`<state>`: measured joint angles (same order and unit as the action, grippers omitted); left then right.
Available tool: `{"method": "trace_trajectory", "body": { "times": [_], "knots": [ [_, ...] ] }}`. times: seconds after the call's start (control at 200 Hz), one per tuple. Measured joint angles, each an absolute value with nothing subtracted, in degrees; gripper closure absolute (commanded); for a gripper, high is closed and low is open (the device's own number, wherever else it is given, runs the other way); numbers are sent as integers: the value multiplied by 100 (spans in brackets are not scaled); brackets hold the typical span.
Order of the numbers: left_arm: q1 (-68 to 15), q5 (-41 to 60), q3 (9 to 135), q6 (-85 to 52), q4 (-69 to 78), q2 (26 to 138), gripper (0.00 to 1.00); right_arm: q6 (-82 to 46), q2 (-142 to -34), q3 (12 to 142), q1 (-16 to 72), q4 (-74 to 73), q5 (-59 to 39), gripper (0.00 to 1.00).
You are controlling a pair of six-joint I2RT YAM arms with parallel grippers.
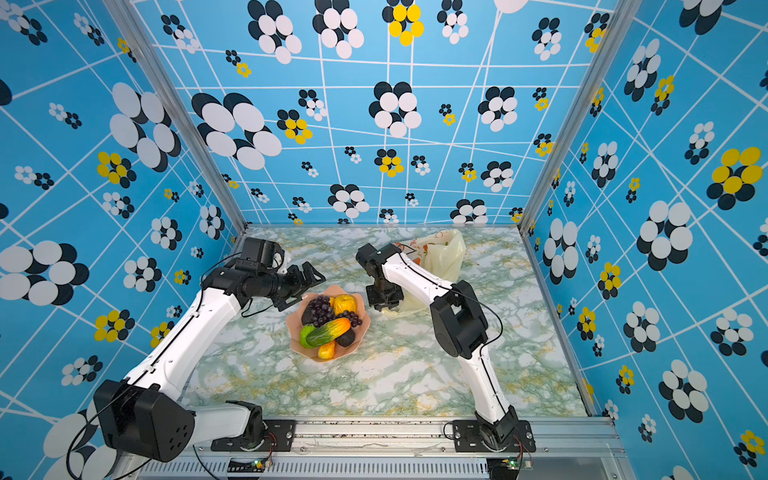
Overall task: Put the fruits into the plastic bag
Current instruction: 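Grasp the bag's edge with the right gripper and lift it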
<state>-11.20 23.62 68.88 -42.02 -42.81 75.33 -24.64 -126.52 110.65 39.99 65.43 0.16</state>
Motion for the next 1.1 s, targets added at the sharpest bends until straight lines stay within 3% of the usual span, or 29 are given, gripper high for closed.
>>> {"method": "trace_trajectory", "body": {
  "times": [0.11, 0.22, 0.42, 0.53, 0.62, 0.865, 1.1],
  "knots": [
    [-1085, 2427, 6831, -4204, -4222, 7544, 1, -2467, -12652, 11061, 3999, 6536, 12, 76],
    [-1083, 2488, 6814, -4204, -4169, 7585, 1, -2462, -12652, 11061, 3999, 6475, 5, 63],
    [-1076, 2554, 6740, -4204, -4130, 7599, 1, -2418, -12663, 11061, 3999, 6368, -10, 63],
    [-1044, 2580, 6678, -4206, -4110, 7599, 1, -2340, -12704, 11061, 3999, 6368, -8, 73],
    [-1017, 2609, 6639, -4217, -4101, 7596, 1, -2322, -12715, 11061, 3999, 6361, -8, 100],
    [-1007, 2670, 6606, -4244, -4082, 7594, 1, -2327, -12497, 10995, 3979, 6239, 104, 100],
    [-1035, 2683, 6947, -4115, -4202, 7618, 1, -2648, -10772, 10936, 3216, 5732, -373, 100]
  ]
}}
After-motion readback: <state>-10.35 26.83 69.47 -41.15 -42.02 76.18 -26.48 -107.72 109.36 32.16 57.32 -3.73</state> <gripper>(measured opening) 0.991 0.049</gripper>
